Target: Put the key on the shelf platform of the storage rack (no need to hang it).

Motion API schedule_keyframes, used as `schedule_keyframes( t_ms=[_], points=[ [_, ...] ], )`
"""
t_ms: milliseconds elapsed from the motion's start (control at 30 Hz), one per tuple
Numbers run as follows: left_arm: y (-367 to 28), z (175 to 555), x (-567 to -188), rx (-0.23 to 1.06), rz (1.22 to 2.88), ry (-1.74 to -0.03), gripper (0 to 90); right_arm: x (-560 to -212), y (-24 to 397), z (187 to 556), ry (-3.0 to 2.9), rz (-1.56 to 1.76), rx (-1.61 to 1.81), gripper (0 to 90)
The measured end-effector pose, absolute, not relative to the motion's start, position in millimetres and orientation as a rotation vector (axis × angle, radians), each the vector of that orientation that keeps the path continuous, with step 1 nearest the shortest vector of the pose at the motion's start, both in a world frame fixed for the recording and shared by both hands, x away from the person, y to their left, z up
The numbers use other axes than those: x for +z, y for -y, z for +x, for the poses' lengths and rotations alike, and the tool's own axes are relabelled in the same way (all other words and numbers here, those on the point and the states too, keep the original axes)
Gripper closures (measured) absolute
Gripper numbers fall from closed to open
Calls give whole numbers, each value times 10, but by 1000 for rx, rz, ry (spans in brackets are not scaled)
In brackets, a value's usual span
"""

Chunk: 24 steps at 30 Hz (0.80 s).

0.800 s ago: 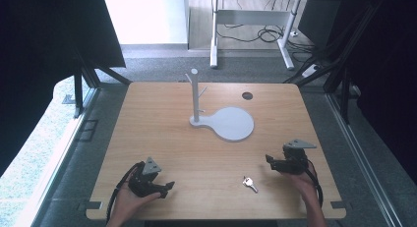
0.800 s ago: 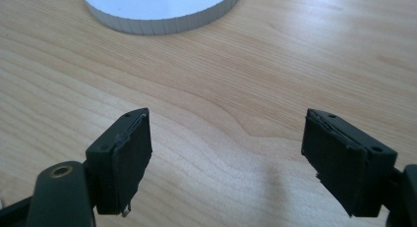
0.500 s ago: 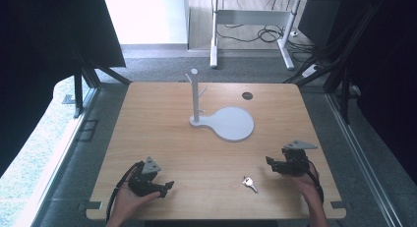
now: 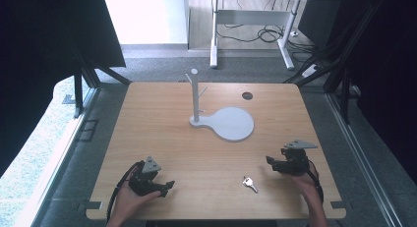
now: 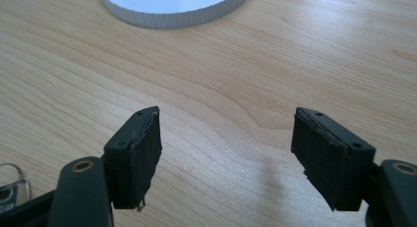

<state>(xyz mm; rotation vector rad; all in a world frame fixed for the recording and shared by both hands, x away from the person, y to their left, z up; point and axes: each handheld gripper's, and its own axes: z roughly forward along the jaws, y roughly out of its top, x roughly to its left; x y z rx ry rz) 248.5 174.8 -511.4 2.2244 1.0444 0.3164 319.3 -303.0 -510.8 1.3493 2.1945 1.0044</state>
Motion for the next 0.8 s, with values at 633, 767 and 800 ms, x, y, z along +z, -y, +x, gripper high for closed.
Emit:
schedule_keyframes(
  t_ms=[633,767,800],
  points=[
    [-1660,2518,-5019,328,2220,-1018,210,-4841,3032,3058,-2257,1297,1051,377],
    [-1626,2524,-5020,320,2233,-1000,209,-4725,2982,3062,-2288,1291,998,386],
    [-1622,2517,-5019,320,2234,-999,209,-4699,2958,3067,-2304,1285,985,388]
  ],
)
